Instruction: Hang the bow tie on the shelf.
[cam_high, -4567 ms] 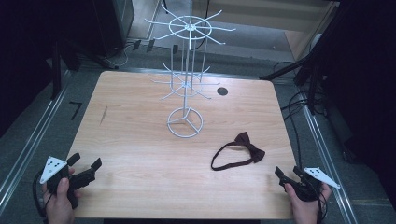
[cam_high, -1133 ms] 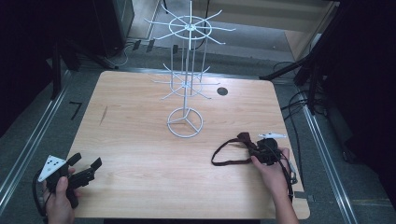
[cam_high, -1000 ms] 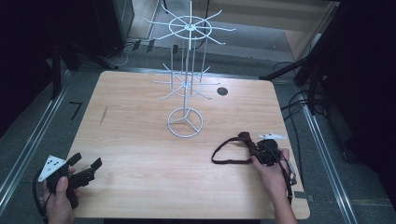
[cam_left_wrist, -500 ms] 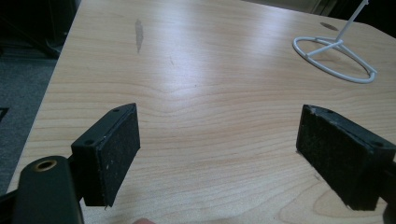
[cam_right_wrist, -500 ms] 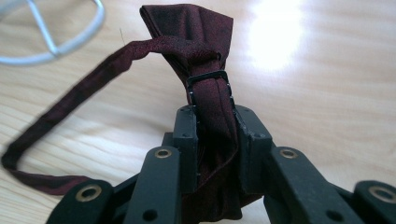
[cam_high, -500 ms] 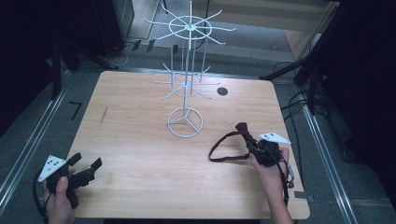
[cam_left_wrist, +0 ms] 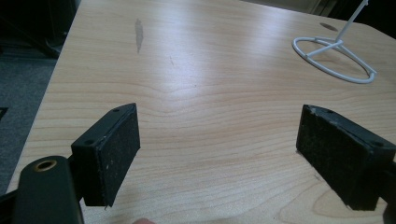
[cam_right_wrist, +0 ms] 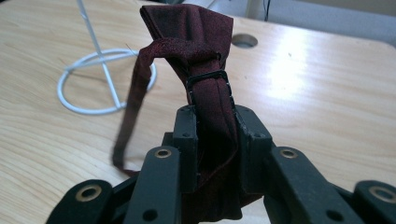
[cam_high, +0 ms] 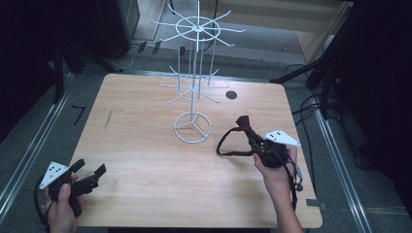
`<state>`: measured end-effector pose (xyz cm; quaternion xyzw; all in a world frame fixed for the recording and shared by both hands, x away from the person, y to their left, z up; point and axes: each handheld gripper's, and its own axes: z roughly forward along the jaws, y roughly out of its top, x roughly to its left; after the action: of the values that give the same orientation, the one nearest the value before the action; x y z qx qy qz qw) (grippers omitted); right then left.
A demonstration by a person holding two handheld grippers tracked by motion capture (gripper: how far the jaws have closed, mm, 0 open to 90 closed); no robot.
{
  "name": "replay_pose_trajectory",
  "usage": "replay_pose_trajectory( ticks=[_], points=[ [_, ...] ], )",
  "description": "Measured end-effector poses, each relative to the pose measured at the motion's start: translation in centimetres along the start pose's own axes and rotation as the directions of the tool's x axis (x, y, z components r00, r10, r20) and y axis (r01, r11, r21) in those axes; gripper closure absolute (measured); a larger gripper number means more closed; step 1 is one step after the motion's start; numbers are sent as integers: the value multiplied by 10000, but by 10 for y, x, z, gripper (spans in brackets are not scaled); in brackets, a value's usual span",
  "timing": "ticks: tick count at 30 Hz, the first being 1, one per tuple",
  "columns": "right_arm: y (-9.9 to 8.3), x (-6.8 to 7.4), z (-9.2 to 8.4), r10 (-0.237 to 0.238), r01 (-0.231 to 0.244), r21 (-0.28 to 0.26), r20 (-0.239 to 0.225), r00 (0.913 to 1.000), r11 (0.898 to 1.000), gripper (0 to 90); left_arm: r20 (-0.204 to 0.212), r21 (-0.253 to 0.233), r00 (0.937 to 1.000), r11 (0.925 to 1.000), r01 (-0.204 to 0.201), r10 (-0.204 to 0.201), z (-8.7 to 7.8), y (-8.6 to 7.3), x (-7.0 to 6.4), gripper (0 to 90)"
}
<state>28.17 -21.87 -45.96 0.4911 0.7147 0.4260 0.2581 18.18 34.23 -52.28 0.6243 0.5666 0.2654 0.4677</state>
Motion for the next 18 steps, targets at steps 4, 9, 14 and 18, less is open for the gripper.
replay_pose_trajectory(
  ticks=[4,9,14,18],
  points=[
    [8,5,-4,-93,90,-339,-91,9999,9994,740,-2,11,10000,10000,2,-2,0,0,0,144],
    [18,10,-11,-175,157,-684,-259,9995,9975,740,0,1,10000,10000,2,-2,0,0,0,144],
    [27,15,-16,-295,256,-975,-383,9988,9949,740,1,0,10000,10000,6,-6,0,0,0,144],
    [30,17,-18,-293,244,-1084,-439,9986,9938,740,-20,0,10000,10000,-2,2,0,0,0,144]
  ],
)
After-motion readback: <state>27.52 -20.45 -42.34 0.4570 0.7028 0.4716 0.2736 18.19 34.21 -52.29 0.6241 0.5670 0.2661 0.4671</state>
